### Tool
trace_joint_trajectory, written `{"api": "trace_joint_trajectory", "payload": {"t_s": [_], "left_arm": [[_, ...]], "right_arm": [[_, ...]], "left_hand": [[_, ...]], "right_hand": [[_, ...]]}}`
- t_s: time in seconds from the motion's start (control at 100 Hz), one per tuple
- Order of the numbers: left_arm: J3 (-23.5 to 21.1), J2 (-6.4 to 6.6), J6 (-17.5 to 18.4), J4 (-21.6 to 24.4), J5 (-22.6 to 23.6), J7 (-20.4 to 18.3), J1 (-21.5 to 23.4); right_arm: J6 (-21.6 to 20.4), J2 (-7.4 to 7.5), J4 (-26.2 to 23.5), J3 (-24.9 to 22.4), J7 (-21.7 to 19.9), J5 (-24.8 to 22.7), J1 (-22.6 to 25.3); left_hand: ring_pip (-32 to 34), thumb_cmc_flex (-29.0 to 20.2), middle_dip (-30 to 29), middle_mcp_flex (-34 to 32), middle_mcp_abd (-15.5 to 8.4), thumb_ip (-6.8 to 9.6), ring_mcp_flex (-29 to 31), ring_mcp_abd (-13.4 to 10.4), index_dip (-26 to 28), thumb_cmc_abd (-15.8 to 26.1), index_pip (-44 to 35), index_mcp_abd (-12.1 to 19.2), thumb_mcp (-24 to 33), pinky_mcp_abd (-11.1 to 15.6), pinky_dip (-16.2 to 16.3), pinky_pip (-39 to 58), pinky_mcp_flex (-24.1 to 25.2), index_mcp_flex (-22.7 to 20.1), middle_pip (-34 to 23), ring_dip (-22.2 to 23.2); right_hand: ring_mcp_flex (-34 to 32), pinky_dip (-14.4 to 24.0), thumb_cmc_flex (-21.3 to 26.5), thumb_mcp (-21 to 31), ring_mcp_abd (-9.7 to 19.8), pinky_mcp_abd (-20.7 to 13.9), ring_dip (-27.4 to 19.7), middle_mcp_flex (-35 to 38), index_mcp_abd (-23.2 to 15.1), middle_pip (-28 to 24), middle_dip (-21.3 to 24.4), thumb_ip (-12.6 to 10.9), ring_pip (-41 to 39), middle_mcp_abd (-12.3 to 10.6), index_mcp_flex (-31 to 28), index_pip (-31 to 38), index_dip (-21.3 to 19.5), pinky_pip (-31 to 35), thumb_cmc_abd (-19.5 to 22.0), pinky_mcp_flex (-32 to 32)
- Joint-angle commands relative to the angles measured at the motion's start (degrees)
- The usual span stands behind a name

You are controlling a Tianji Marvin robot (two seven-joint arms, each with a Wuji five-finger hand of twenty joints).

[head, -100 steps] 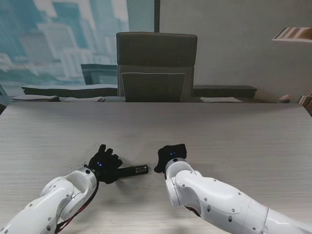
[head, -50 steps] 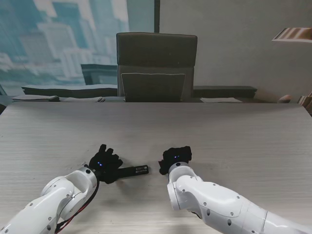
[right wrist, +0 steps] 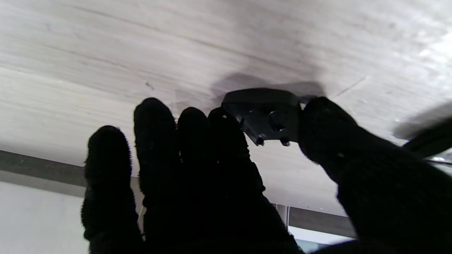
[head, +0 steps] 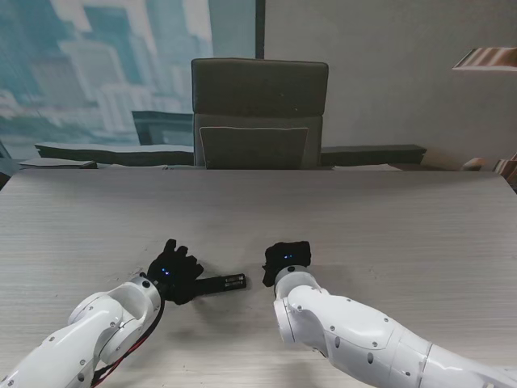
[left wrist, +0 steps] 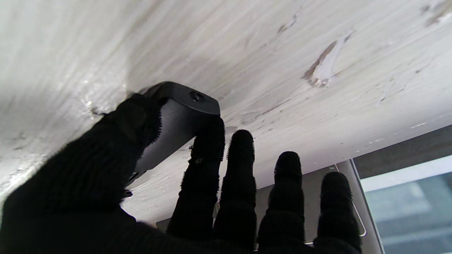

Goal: Install the batteries into the remote control and close the cover

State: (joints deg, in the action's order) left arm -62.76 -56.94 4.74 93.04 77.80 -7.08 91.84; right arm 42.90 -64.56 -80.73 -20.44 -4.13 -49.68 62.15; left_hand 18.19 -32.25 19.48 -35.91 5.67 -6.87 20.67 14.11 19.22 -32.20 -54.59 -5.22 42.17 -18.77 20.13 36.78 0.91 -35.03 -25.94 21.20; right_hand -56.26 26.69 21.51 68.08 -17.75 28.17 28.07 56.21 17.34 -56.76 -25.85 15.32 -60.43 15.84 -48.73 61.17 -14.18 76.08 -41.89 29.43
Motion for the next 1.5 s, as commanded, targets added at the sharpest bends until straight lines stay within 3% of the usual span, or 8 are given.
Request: {"api": "trace_joint_trajectory", "payload": {"t_s": [0.0, 0.14, 0.22, 0.44, 0.68, 1.01, 1.32, 1.49], "left_arm": [[0.5, 0.00, 0.1, -1.0, -0.1, -1.6, 0.8], [0.5, -0.01, 0.1, -1.0, -0.2, -1.6, 0.8], [0.4, -0.01, 0.0, -1.0, -0.2, -1.7, 0.9], [0.3, -0.02, 0.0, -0.9, -0.2, -2.0, 0.9], [0.5, 0.00, 0.1, -1.0, -0.2, -2.0, 0.7], [0.5, -0.01, 0.0, -0.9, -0.2, -2.0, 0.7], [0.5, -0.01, 0.0, -0.9, -0.2, -2.1, 0.7], [0.5, 0.00, 0.1, -0.9, -0.2, -2.1, 0.7]], "right_arm": [[-1.2, -0.38, 1.1, 0.3, -1.0, 0.7, 1.7], [-0.8, -0.78, 1.5, 0.4, -0.8, 1.9, 1.6], [0.4, -0.73, 1.7, 1.4, -1.2, 1.9, 1.1], [1.9, -0.59, 2.3, 1.8, -1.1, 1.5, 1.1], [0.2, -0.07, 0.8, -2.0, 0.3, -0.9, 3.6], [-1.0, -0.51, 1.3, -4.9, 2.1, -0.1, 4.9], [-1.7, -1.00, 1.7, -6.9, 3.3, 2.0, 5.9], [-2.1, -1.36, 2.9, -5.7, 3.3, 3.1, 5.3]], "left_hand": [[-0.1, -6.9, 0.5, 0.6, -0.4, 3.93, 0.2, -0.1, 2.5, 2.3, -6.4, 10.5, 4.2, -0.7, -0.9, 0.6, 0.4, -5.9, 0.1, -0.6], [-0.1, -6.9, 0.5, 0.6, -0.3, 3.92, 0.2, -0.2, 2.5, 2.3, -6.4, 10.5, 4.2, -0.7, -0.9, 0.5, 0.4, -5.8, 0.1, -0.6], [-0.1, -6.9, 0.5, 0.5, -0.4, 3.94, 0.2, -0.1, 2.5, 2.3, -6.4, 10.5, 4.2, -0.7, -0.9, 0.6, 0.4, -5.8, 0.1, -0.6], [-0.2, -6.9, 0.5, 0.6, -0.4, 3.95, 0.1, -0.1, 2.5, 2.3, -6.4, 10.4, 4.1, -0.8, -1.0, 0.5, 0.4, -5.8, 0.1, -0.6], [-0.1, -6.9, 0.5, 0.6, -0.5, 3.94, 0.2, -0.1, 2.5, 2.3, -6.4, 10.6, 4.1, -0.7, -0.9, 0.5, 0.4, -5.8, 0.1, -0.6], [-0.2, -6.9, 0.5, 0.6, -0.4, 3.95, 0.2, -0.1, 2.5, 2.4, -6.4, 10.5, 4.1, -0.7, -0.9, 0.5, 0.4, -5.8, 0.1, -0.6], [-0.2, -6.9, 0.5, 0.6, -0.4, 3.94, 0.2, 0.0, 2.5, 2.3, -6.4, 10.5, 4.1, -0.8, -0.9, 0.5, 0.4, -5.8, 0.1, -0.6], [-0.2, -6.9, 0.5, 0.6, -0.4, 3.94, 0.2, -0.1, 2.5, 2.3, -6.4, 10.5, 4.1, -0.8, -0.9, 0.5, 0.4, -5.8, 0.1, -0.6]], "right_hand": [[-2.0, 0.7, 6.6, 1.8, 1.2, -0.6, -0.3, 2.6, -11.4, -1.7, 0.4, 2.2, -1.1, -2.2, 0.6, 3.2, 4.5, 2.2, -3.7, 0.8], [-1.8, 0.8, 4.4, 2.8, 1.6, -0.9, -0.3, 2.1, -11.6, -2.3, 0.1, 2.3, -1.7, -2.4, 0.9, 3.9, 4.3, 2.5, -7.0, 1.1], [-0.8, 1.0, -1.3, 1.7, 1.9, -1.2, 0.0, 0.3, -10.7, -2.6, -0.3, -5.7, -1.9, -2.3, 0.5, -3.2, -9.2, 2.7, -7.4, 0.7], [4.2, 1.6, -11.9, -0.1, 2.9, -2.3, 1.4, -7.5, -10.2, -4.6, -1.6, -3.8, -2.1, -1.5, 10.6, 0.0, -12.9, 2.9, -10.3, -1.6], [7.8, 1.5, -22.5, -1.2, 2.8, -2.7, 1.5, -11.7, -9.1, -3.4, -1.5, -2.6, 0.1, -0.9, 14.5, -2.2, -12.0, 1.8, -4.9, -4.0], [7.6, 1.4, -16.3, -7.2, 2.7, -2.4, 2.0, -11.2, -10.0, -3.2, -1.5, -4.8, 0.6, -1.1, 13.5, -2.6, -10.9, 1.0, 7.6, -4.5], [6.9, 1.4, -12.9, -6.1, 2.6, -2.1, 2.3, -10.0, -10.5, -3.3, -1.5, -5.4, -0.2, -1.0, 12.1, -3.1, -10.2, 1.0, 10.2, -4.6], [6.5, 1.6, -10.1, -4.9, 2.9, -2.4, 2.5, -9.6, -10.6, -3.9, -1.7, -5.4, -1.0, -1.4, 11.9, -3.0, -10.0, 1.4, 5.8, -4.1]]}}
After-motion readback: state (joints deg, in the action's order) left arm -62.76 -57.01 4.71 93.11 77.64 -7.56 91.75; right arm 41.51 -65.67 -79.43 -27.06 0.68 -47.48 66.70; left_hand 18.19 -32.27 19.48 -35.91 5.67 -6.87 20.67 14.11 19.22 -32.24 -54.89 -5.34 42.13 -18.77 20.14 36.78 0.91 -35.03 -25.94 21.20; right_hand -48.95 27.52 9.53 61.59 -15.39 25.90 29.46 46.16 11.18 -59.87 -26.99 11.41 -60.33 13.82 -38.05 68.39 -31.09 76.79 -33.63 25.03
